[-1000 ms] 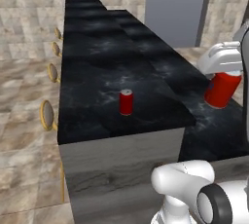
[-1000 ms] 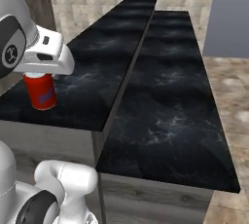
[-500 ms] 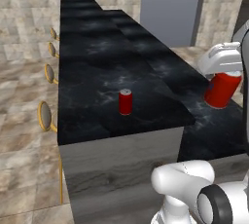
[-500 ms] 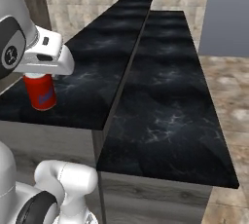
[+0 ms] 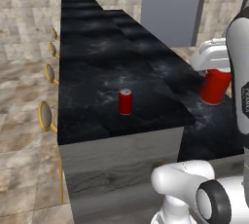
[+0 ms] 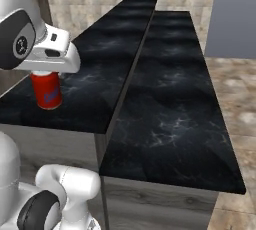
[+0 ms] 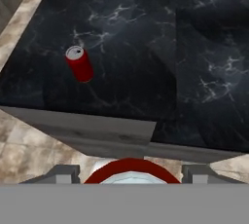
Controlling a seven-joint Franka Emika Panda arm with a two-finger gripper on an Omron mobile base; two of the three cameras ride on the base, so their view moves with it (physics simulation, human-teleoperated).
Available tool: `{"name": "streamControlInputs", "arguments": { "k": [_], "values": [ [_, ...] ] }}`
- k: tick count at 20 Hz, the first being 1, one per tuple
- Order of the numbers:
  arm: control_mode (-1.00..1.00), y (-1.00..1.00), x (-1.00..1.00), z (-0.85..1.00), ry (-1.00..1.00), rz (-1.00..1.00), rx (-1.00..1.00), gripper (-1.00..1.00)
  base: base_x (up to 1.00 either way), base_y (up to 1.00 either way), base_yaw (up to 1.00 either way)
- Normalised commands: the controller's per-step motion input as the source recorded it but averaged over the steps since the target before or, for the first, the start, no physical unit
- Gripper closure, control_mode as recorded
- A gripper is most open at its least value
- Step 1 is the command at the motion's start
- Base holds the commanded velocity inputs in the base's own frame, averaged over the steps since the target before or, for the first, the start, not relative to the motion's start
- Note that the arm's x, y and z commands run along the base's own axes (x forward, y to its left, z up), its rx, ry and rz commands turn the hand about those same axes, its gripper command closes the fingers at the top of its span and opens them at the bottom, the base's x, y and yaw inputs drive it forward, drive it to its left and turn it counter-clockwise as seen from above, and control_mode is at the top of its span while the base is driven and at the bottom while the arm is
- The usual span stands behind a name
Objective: Move the drinks to the dining counter.
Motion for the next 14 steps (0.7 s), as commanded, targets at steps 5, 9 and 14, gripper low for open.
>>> {"name": "streamControlInputs", "arguments": {
  "k": [5, 9, 14],
  "values": [
    [-1.00, 0.07, 0.75, 0.00, 0.25, 0.00, -0.01, 1.00, 0.00, 0.00, 0.00],
    [-1.00, 0.08, 0.52, -0.04, 0.20, 0.00, -0.02, 1.00, 0.00, 0.00, 0.00],
    [-1.00, 0.21, 0.39, -0.24, 0.16, 0.00, 0.00, 1.00, 0.00, 0.00, 0.00]
  ]
}}
